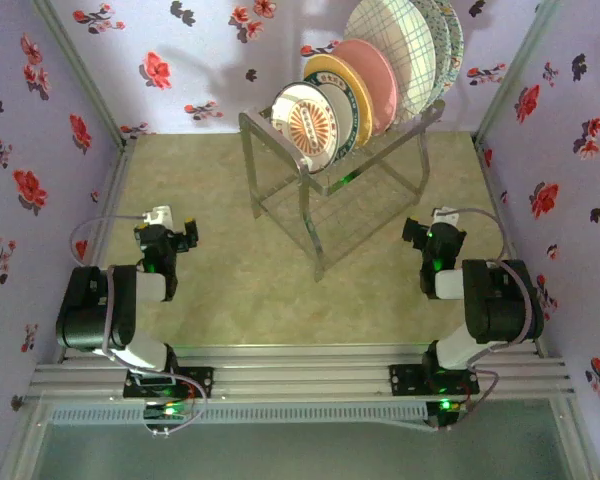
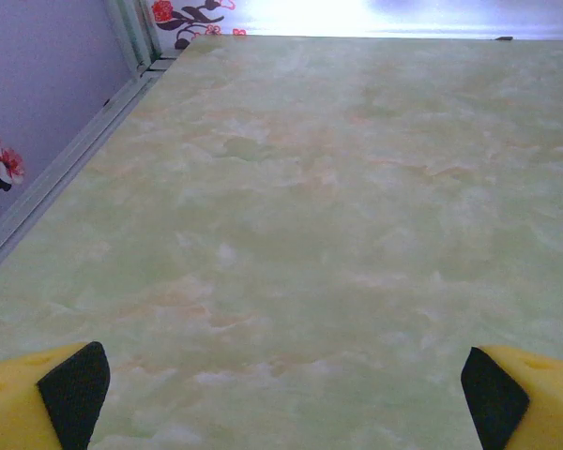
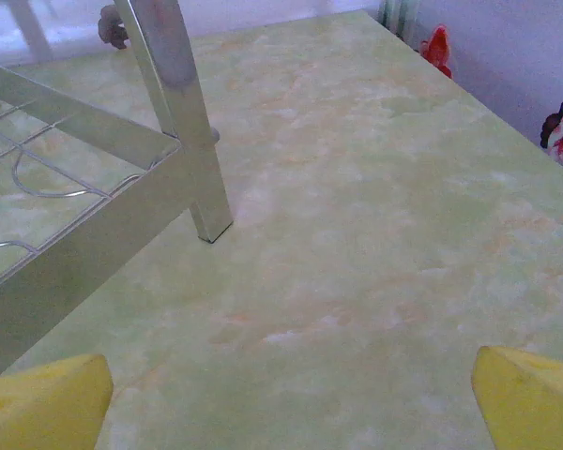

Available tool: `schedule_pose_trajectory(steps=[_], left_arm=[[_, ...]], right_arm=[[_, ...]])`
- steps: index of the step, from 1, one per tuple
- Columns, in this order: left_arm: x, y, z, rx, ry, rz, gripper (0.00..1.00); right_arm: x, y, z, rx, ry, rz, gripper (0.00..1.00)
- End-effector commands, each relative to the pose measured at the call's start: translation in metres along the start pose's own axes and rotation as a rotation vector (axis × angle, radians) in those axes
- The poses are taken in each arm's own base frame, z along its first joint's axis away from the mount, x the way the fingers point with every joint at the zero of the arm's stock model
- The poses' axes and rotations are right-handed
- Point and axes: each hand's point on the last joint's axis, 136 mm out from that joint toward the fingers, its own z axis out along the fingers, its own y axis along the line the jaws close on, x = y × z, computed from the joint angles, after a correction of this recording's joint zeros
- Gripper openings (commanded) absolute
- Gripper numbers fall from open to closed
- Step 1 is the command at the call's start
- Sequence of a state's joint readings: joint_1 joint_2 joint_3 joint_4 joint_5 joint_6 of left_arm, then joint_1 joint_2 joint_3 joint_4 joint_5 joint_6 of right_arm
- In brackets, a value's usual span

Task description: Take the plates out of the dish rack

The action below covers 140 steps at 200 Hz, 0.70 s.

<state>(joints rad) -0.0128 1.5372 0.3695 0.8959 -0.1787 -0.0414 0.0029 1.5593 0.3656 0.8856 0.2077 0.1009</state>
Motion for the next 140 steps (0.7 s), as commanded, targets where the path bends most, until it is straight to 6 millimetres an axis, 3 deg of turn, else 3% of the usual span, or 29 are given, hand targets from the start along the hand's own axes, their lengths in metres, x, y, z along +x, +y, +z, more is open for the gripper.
schedule_pose_trajectory(steps=[1,140], left_arm=[[-0.0066,-0.0004,0.0034,0.003,-0.014,0.018,1.0],[-0.0066,-0.0002,0.0032,0.002,-0.015,0.018,1.0]], right_arm=[[-0.0097,0.0062,0.0014,-0.019,-0.025,0.003,0.99],[-0.0095,0.006,0.0006,-0.019,-0.028,0.005,0.99]])
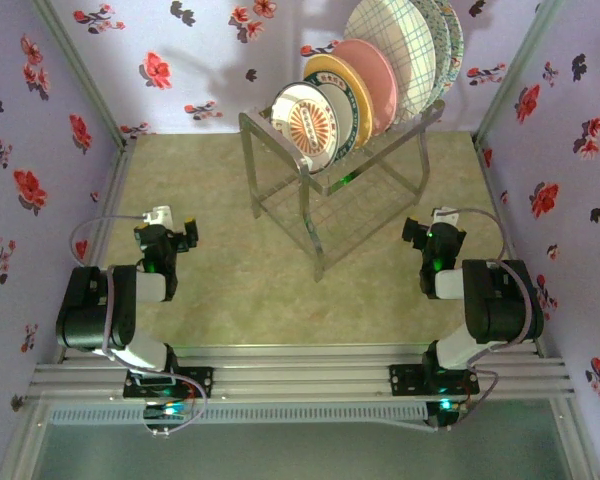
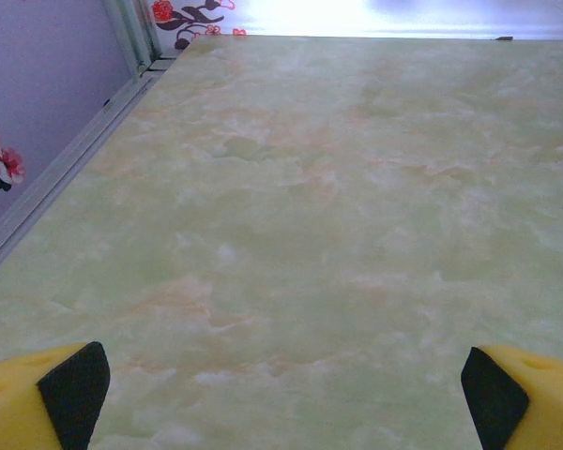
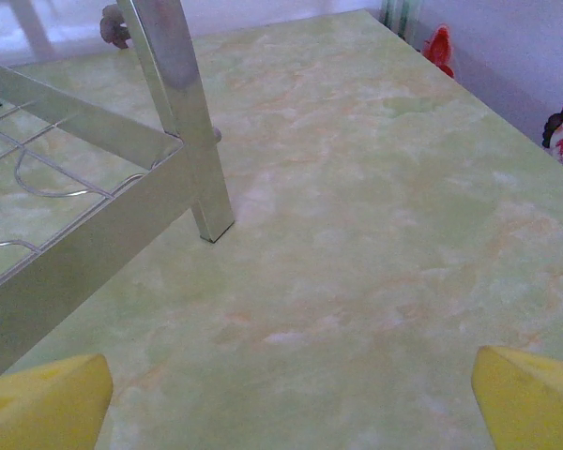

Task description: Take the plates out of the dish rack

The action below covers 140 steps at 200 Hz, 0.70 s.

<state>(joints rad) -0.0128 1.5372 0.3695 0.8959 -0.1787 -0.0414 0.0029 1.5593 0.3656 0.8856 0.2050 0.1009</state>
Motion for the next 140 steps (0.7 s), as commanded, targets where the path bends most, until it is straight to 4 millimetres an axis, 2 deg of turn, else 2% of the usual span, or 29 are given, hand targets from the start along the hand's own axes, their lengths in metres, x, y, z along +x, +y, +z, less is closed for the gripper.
schedule_pose_trajectory(steps=[1,18,37,50,61,82,87,93,99,102,108,112,120,128,140], left_arm=[[-0.007,0.0,0.003,0.002,-0.015,0.018,1.0],[-0.011,0.004,-0.005,-0.017,-0.057,0.006,1.0],[-0.028,0.015,-0.027,-0.111,-0.111,0.003,1.0],[-0.054,0.018,-0.046,-0.163,-0.157,0.007,1.0],[-0.077,0.026,-0.057,-0.2,-0.189,-0.064,1.0],[-0.137,0.036,-0.077,-0.243,-0.243,-0.169,1.0],[-0.158,0.038,-0.082,-0.252,-0.269,-0.2,1.0],[-0.172,0.04,-0.086,-0.258,-0.262,-0.253,1.0],[-0.186,0.042,-0.091,-0.258,-0.238,-0.333,1.0],[-0.189,0.043,-0.093,-0.259,-0.212,-0.382,1.0],[-0.19,0.044,-0.097,-0.264,-0.143,-0.481,1.0],[-0.198,0.044,-0.102,-0.268,-0.127,-0.554,1.0],[-0.199,0.045,-0.106,-0.275,-0.08,-0.68,1.0],[-0.211,0.039,-0.102,-0.203,-0.085,-0.768,1.0],[-0.225,0.028,-0.094,-0.087,-0.082,-0.884,1.0]], right_arm=[[-0.01,0.006,0.0,-0.018,-0.029,0.005,0.99],[-0.026,-0.003,-0.015,0.017,-0.102,0.029,0.99],[-0.059,-0.034,-0.055,0.186,-0.19,0.115,0.99],[-0.089,-0.053,-0.083,0.287,-0.223,0.168,0.99],[-0.12,-0.068,-0.108,0.366,-0.25,0.161,0.99],[-0.2,-0.098,-0.163,0.524,-0.34,0.251,0.99],[-0.217,-0.102,-0.175,0.539,-0.334,0.288,0.99],[-0.235,-0.101,-0.184,0.522,-0.315,0.306,0.99],[-0.242,-0.099,-0.189,0.511,-0.274,0.31,0.99],[-0.251,-0.099,-0.195,0.507,-0.277,0.342,0.99],[-0.257,-0.1,-0.203,0.51,-0.272,0.424,0.99],[-0.261,-0.101,-0.207,0.508,-0.282,0.467,0.99],[-0.28,-0.087,-0.202,0.376,-0.299,0.474,0.99],[-0.304,-0.072,-0.199,0.239,-0.327,0.479,0.99],[-0.331,-0.062,-0.197,0.179,-0.334,0.486,0.99]])
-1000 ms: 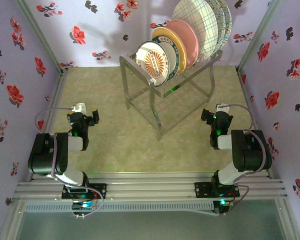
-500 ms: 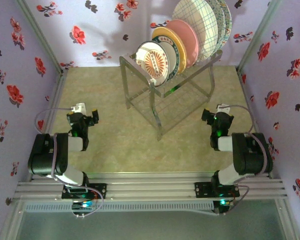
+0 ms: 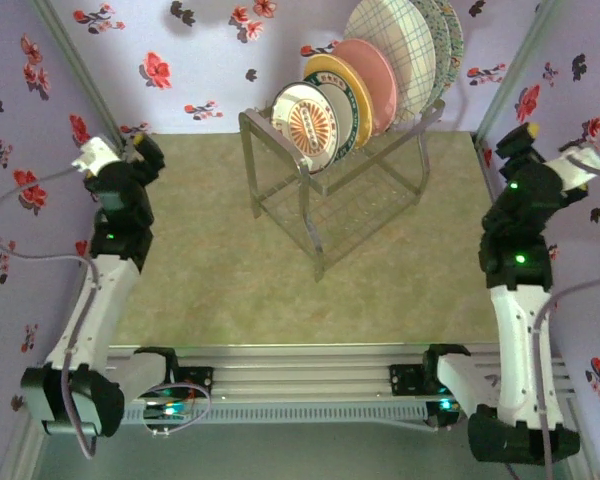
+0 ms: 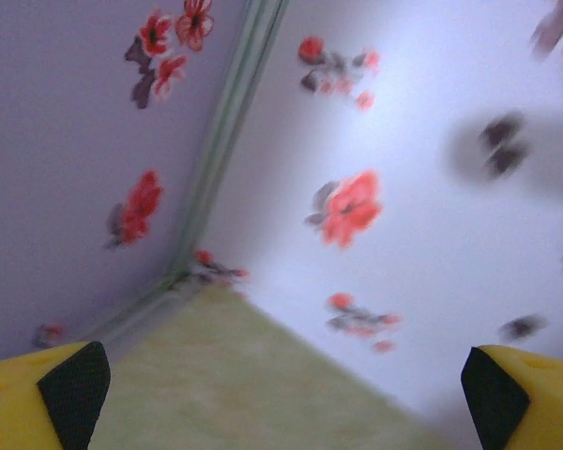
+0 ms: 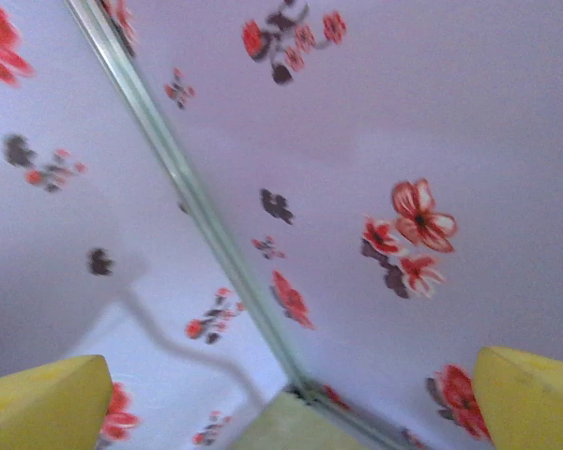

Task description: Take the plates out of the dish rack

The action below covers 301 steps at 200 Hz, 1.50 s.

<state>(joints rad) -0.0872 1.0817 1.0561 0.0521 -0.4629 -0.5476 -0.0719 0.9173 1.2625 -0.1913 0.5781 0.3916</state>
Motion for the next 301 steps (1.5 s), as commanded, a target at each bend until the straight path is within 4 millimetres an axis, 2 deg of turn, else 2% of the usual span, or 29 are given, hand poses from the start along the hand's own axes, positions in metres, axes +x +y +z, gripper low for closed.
schedule_pose_trajectory(steps=[1,21,31,33,53,73,89,105,139,158,184,233,282,301], left_arm=[[0.047,0.018,0.003,-0.079,0.258,-0.291,1.0],[0.042,-0.017,0.004,-0.027,0.342,-0.291,1.0],[0.037,-0.036,-0.001,0.001,0.375,-0.248,1.0],[0.036,-0.04,-0.003,0.009,0.38,-0.238,1.0],[0.031,-0.074,-0.022,0.1,0.401,-0.159,1.0],[0.03,-0.097,-0.046,0.193,0.422,-0.087,1.0],[0.033,-0.115,-0.068,0.281,0.456,-0.005,1.0],[0.037,-0.133,-0.089,0.383,0.485,0.067,1.0],[0.041,-0.162,-0.125,0.587,0.513,0.147,1.0],[0.043,-0.181,-0.144,0.715,0.526,0.172,1.0],[0.039,-0.199,-0.165,0.842,0.523,0.206,1.0],[0.015,-0.222,-0.193,1.011,0.451,0.185,1.0],[-0.014,-0.239,-0.202,1.079,0.374,0.116,1.0],[-0.02,-0.245,-0.203,1.092,0.362,0.1,0.99]], right_arm=[[0.034,0.022,0.014,-0.08,0.227,0.009,0.99],[0.017,0.049,0.035,-0.101,0.257,-0.056,0.99],[0.017,0.064,0.045,-0.133,0.297,-0.108,0.99],[0.021,0.064,0.048,-0.128,0.315,-0.12,0.99],[0.006,0.09,0.054,-0.221,0.293,-0.148,0.99],[0.006,0.105,0.056,-0.327,0.28,-0.162,0.97],[0.013,0.121,0.054,-0.475,0.287,-0.187,0.93],[0.03,0.134,0.05,-0.638,0.295,-0.231,0.92],[0.05,0.136,0.05,-0.887,0.275,-0.209,0.91],[0.068,0.139,0.048,-0.998,0.306,-0.253,0.84],[0.088,0.145,0.044,-1.118,0.306,-0.349,0.72],[0.098,0.15,0.056,-1.165,0.312,-0.362,0.69],[0.099,0.166,0.07,-1.24,0.317,-0.291,0.66],[0.106,0.172,0.074,-1.252,0.335,-0.283,0.65]])
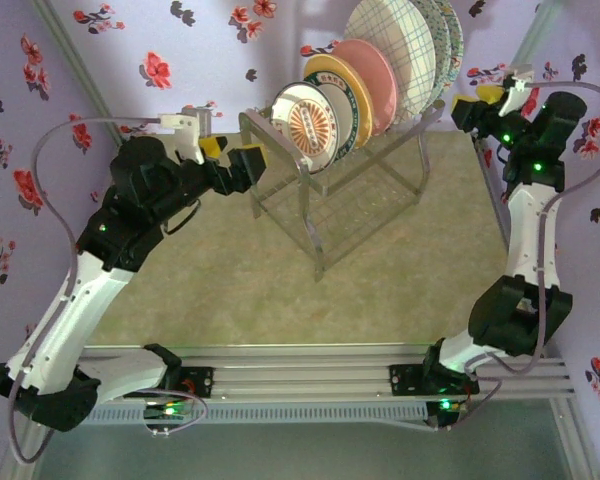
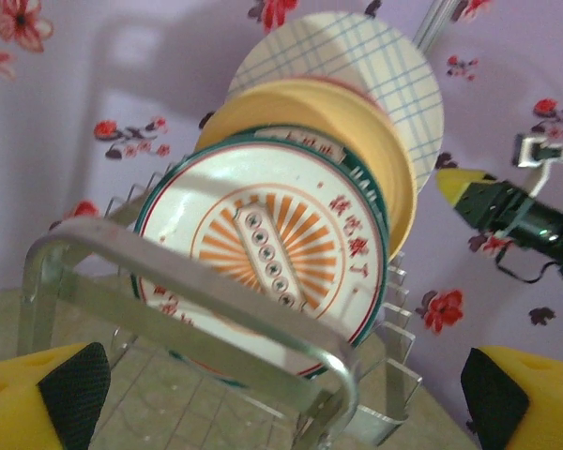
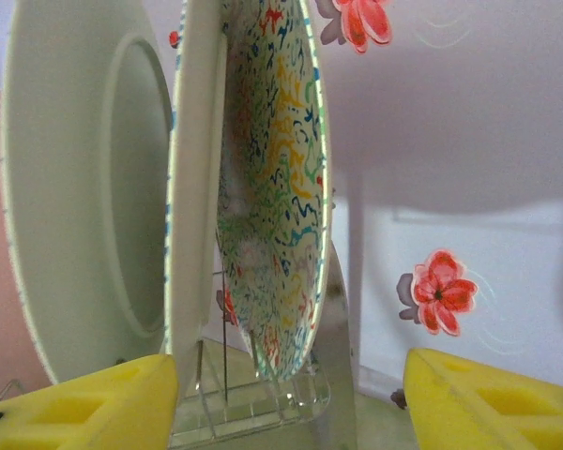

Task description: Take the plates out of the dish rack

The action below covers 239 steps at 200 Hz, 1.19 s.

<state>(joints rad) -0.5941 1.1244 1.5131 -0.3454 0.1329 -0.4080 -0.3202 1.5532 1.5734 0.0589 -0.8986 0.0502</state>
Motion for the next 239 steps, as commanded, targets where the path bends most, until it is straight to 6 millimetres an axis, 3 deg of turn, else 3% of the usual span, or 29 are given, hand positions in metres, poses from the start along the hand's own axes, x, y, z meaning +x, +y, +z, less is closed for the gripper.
schedule_pose_trajectory(steps=[1,96,161,239], left_arm=[[-0.034,-0.024,-0.009,0.084,-0.105,0.025,0.99],[-0.042,-0.03,-0.009,0.099,-0.125,0.021,0.99],[-0.045,-0.031,-0.01,0.102,-0.13,0.018,0.98],[-0.045,-0.031,-0.006,0.104,-0.128,0.012,0.98]], right_arm=[[-0.021,0.01,0.007,-0.067,-0.046,-0.033,0.65],[-0.015,-0.002,0.045,-0.114,-0.041,0.064,0.52],[-0.012,-0.007,0.056,-0.127,-0.035,0.09,0.33],[-0.015,-0.006,0.065,-0.144,-0.043,0.092,0.25]])
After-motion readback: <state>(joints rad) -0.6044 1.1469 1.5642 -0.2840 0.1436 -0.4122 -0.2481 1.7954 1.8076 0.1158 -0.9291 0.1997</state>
